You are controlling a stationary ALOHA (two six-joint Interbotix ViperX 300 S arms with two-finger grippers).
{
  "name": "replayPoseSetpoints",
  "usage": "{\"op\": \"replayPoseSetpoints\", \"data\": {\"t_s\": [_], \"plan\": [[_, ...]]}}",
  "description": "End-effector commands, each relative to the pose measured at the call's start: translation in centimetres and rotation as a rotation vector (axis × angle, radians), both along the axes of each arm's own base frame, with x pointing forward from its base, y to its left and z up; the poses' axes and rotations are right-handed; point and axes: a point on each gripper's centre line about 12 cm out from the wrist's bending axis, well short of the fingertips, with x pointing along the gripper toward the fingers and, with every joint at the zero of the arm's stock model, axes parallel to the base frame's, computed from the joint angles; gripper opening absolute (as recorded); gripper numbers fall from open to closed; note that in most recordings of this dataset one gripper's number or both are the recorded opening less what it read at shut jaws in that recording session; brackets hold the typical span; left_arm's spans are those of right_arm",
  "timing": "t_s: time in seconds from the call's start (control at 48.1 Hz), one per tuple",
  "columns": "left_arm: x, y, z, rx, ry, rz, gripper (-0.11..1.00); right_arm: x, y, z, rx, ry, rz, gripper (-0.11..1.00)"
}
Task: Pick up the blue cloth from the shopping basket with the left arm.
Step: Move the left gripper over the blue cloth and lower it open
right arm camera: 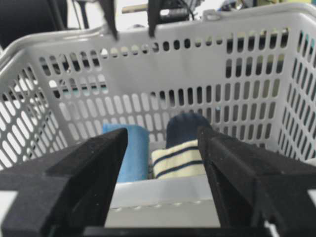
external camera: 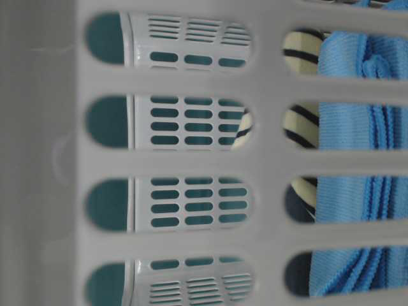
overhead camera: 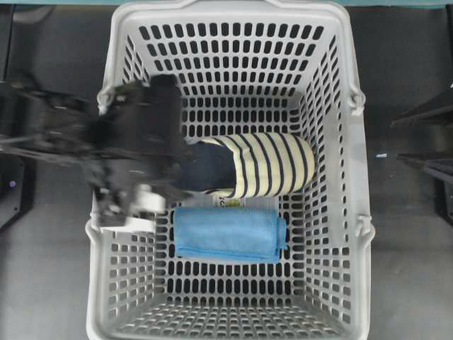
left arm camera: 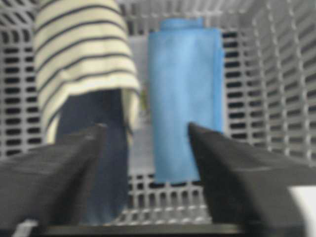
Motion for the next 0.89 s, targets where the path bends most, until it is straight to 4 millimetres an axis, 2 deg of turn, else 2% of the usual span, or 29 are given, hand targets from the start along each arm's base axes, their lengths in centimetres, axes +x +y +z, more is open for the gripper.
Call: {"op": "replayPoseSetpoints", "data": {"t_s": [0.0,0.062,0.104,0.291,0.541,0.874], "plan": [[1.8,-0.8,0.8,-0.003,0.029,-0.006,0.78,0.2,0.0,1.2,-0.003,-0.034,0.001,0.58],[3.0,-1.2,0.1,-0.004,0.077,-0.001,0.88,0.2,0.0,1.3,-0.006,-0.037,0.002,0.58],[3.6,-1.4,-0.3,-0.002,0.1,-0.002,0.91,0.2,0.0,1.3,-0.006,-0.043,0.001,0.58],[5.5,-2.6,-2.1,0.005,0.15,-0.022,0.89,0.1,0.0,1.4,-0.006,-0.055,0.001,0.58],[7.2,-4.8,-6.7,0.007,0.25,-0.042,0.89,0.1,0.0,1.1,-0.003,-0.049,0.001,0.58],[8.3,-5.2,-12.3,0.001,0.309,-0.028,0.89,0.0,0.0,1.0,0.0,-0.054,0.001,0.58]]}}
